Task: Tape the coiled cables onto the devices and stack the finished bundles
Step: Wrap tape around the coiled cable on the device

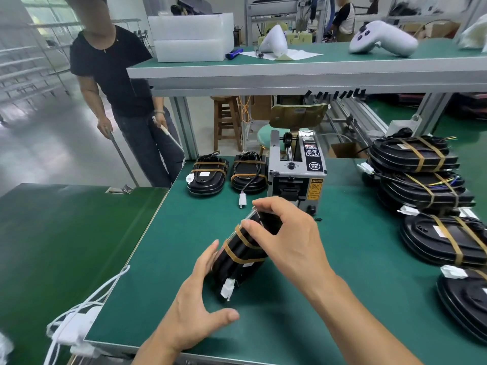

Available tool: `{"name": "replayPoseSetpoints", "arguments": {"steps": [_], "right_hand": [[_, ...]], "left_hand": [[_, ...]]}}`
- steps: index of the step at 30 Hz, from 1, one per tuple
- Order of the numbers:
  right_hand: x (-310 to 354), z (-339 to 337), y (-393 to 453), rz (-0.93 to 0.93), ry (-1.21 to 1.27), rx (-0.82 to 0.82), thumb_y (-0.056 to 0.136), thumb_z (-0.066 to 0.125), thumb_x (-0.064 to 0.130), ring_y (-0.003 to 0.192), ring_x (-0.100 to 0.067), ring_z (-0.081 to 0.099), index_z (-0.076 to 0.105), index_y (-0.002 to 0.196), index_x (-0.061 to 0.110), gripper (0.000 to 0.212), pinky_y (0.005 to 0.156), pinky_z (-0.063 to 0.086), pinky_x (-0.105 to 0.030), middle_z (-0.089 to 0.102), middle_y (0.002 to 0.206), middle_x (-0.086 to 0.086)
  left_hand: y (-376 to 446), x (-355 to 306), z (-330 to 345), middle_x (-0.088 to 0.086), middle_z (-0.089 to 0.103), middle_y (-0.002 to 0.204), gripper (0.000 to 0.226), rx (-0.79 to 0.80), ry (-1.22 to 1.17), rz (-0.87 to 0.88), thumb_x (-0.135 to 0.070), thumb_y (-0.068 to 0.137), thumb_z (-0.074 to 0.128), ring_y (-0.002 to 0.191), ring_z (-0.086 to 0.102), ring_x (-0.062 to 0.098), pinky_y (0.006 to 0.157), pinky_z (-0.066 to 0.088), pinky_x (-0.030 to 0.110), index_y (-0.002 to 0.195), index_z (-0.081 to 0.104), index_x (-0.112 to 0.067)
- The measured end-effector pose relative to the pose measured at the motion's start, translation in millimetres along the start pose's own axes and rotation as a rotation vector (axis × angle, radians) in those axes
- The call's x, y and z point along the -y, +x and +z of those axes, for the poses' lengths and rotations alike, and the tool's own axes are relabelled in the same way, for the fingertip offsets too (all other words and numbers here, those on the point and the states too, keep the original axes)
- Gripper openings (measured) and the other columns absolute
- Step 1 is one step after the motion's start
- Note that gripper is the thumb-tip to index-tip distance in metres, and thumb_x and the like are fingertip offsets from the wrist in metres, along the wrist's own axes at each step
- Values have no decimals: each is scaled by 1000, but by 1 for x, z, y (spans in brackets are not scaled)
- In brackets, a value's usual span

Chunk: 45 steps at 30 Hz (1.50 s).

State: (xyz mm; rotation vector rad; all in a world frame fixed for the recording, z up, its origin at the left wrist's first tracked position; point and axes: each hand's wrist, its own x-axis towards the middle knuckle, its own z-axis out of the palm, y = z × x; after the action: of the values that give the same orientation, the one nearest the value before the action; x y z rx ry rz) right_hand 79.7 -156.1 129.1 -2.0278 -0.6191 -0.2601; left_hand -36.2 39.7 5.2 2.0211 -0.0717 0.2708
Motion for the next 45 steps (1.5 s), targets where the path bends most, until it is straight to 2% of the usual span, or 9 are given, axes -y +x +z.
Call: {"name": "replayPoseSetpoints", "arguments": {"steps": [3, 6, 10, 13, 17, 24, 29, 34, 45], "right_hand": [[13, 5, -8, -108, -62, 8, 84, 80, 44, 101, -5, 64, 72, 111, 30, 32, 93, 52, -31, 72, 105, 19], [21, 8, -16, -220, -66, 50, 84, 70, 54, 104, 0, 64, 74, 113, 30, 37, 100, 48, -25, 73, 109, 20], [5, -1, -3, 33, 331, -48, 88, 72, 44, 100, 0, 70, 79, 106, 35, 22, 89, 49, -12, 77, 102, 20], [-43, -7, 24, 395, 415, -288, 92, 71, 26, 91, -18, 74, 79, 93, 29, 9, 85, 58, -29, 79, 88, 6], [-89, 1, 49, 624, 304, -300, 89, 67, 20, 90, -27, 74, 78, 80, 27, 15, 90, 59, -39, 76, 75, 4], [-93, 19, 76, 677, 273, -380, 86, 62, 20, 76, -27, 71, 75, 69, 21, 21, 70, 54, -30, 72, 62, 3], [-91, 28, 85, 701, 242, -416, 86, 64, 21, 82, -37, 72, 70, 67, 12, 22, 78, 61, -45, 72, 66, -7], [-88, 33, 96, 796, 283, -475, 81, 67, 19, 78, -30, 74, 68, 53, 23, 28, 83, 61, -46, 72, 61, 1], [-96, 41, 111, 940, 331, -509, 68, 65, 21, 76, -29, 75, 73, 65, 18, 9, 82, 63, -43, 77, 75, -3]], "left_hand": [[3, 1, 0, -21, 58, 154, 94, -68, -45, -1, -86, 85, 64, 143, 56, 4, 113, 41, 14, 164, 33, -47], [4, 5, 1, -20, 77, 114, 59, -133, -17, 27, -65, 98, 61, 108, 73, 4, 97, 49, 13, 153, 42, -59], [5, 6, 2, -7, 77, 87, 49, -135, -32, 47, -60, 101, 60, 83, 72, 12, 87, 53, 19, 147, 48, -54], [7, 5, 3, -7, 77, 94, 52, -155, -50, 78, -72, 99, 59, 85, 71, 2, 85, 51, 11, 147, 51, -53], [6, 8, 2, -6, 77, 99, 55, -147, -70, 79, -70, 100, 61, 89, 70, -2, 87, 51, 10, 149, 52, -48], [7, 13, 3, -7, 79, 100, 60, -144, -62, 39, -70, 99, 61, 90, 72, 0, 88, 52, 10, 152, 52, -44], [7, 15, 2, -3, 80, 103, 64, -134, -97, 1, -72, 98, 63, 94, 75, 22, 90, 54, 16, 153, 52, -41], [7, 14, 1, -4, 77, 124, 65, -139, -79, 0, -76, 96, 62, 110, 74, 16, 98, 53, 18, 152, 51, -46], [6, 19, 2, -2, 79, 105, 65, -128, -107, 3, -71, 98, 63, 94, 75, 22, 90, 54, 15, 155, 51, -40]]}}
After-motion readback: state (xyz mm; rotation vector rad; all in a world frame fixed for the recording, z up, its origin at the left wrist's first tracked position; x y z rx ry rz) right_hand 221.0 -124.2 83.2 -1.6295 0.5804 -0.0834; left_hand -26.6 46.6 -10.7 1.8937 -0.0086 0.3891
